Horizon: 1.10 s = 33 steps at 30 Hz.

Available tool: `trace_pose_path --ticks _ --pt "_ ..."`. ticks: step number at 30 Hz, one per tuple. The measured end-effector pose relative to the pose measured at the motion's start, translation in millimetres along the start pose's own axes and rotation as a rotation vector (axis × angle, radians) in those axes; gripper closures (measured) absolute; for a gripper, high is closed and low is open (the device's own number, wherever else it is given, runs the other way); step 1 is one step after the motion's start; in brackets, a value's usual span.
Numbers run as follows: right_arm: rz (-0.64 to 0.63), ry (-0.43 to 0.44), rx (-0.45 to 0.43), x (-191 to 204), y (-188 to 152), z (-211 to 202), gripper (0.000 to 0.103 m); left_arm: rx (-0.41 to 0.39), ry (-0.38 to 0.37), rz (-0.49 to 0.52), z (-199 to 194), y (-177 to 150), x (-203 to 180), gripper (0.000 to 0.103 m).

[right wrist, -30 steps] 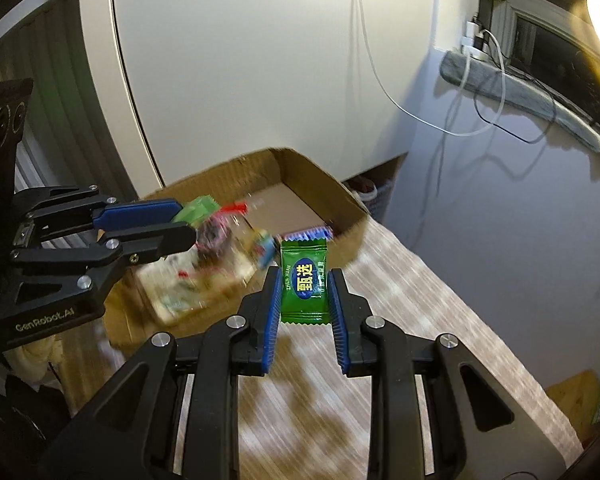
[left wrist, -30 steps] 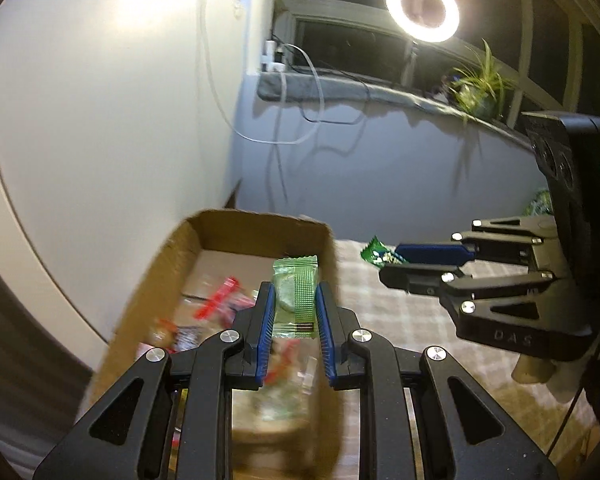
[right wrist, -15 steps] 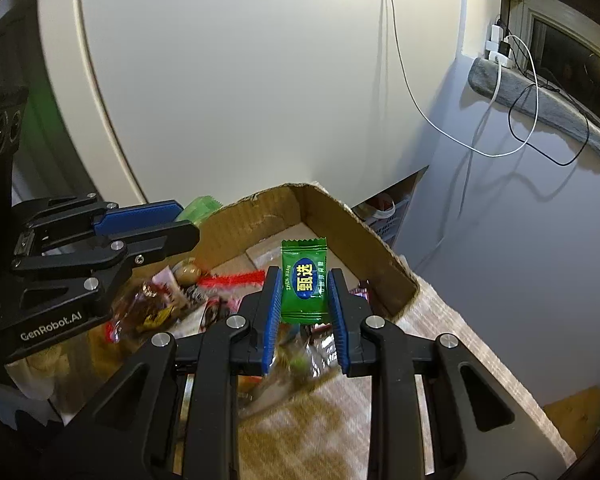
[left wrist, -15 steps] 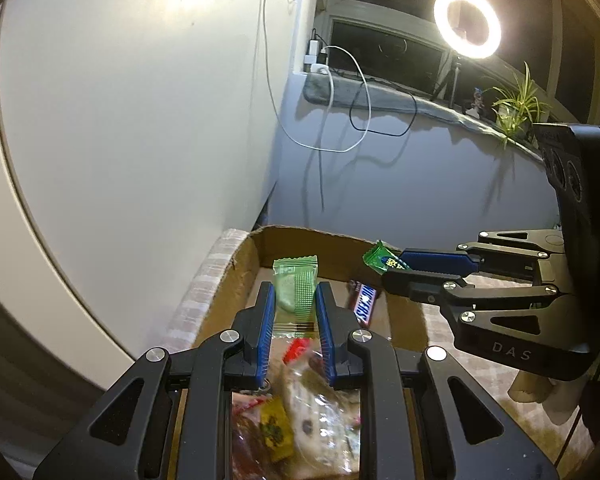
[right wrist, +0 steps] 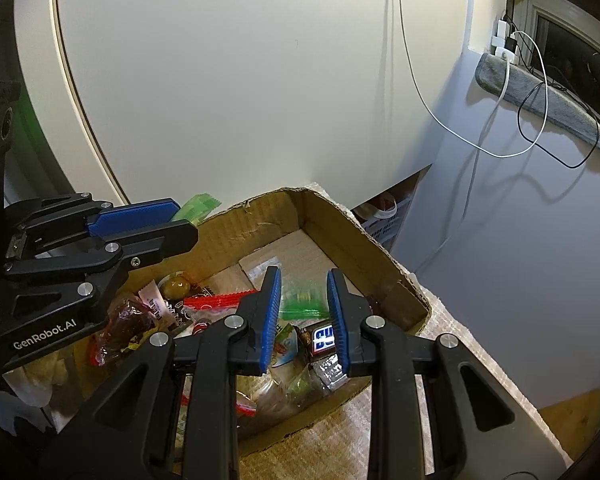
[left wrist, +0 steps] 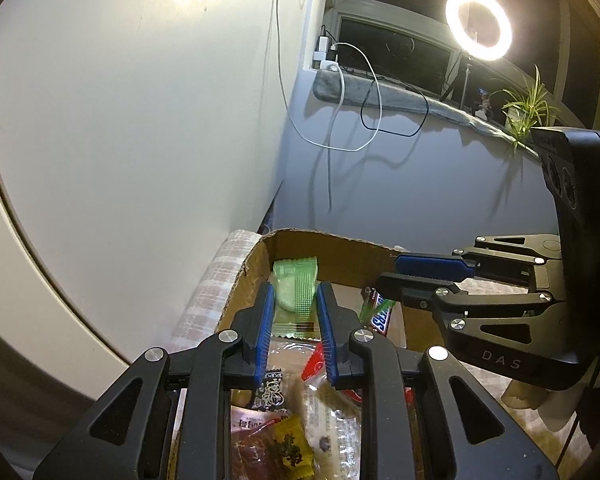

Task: Organize snacks
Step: 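Open both tools over the box to release the green candies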

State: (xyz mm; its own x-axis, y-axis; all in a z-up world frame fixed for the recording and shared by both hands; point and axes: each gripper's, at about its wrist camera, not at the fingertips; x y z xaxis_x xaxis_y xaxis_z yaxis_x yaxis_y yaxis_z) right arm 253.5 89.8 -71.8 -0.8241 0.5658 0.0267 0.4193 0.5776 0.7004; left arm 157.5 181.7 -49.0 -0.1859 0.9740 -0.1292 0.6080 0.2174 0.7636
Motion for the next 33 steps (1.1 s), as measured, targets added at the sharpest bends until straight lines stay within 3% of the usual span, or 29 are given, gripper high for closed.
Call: trace_pose_path --ticks 5,7,9,14,18,21,26,33 --pt "0.001 -0.001 0.003 0 -2 1 0.077 -0.001 0.008 0.003 1 1 1 0.082" --pt "0.004 0.000 0.004 -1 -2 0 0.070 0.000 0.012 0.006 0 1 0 0.071" --pt "0.000 -0.015 -0.001 -1 -2 -1 0.056 -0.006 0.020 0.003 -2 0 0 0.062" --pt "0.007 -0.025 -0.010 0 -4 -8 0.051 -0.026 0.027 0.004 -12 1 0 0.062" --pt "0.016 -0.030 -0.033 4 -5 -19 0.037 -0.044 0.030 0.006 -23 1 -1 0.062" --pt "0.016 -0.029 -0.050 11 -7 -29 0.031 -0.057 0.032 0.005 -32 0 -3 0.052" --pt "0.026 -0.040 -0.069 22 -15 -45 0.016 -0.078 0.045 -0.003 -48 -4 -2 0.050" --pt "0.053 -0.066 -0.094 38 -33 -69 0.009 -0.115 0.057 -0.037 -79 -14 3 0.039"
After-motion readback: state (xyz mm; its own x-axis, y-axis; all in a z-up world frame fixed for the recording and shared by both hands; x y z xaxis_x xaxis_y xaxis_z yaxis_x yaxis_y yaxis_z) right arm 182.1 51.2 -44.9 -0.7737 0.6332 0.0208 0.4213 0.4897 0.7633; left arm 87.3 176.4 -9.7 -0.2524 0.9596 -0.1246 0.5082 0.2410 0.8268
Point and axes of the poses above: each gripper's, at about its wrist camera, not at the fingertips, and z roughly the way its jaws point, x to its left, y to its top
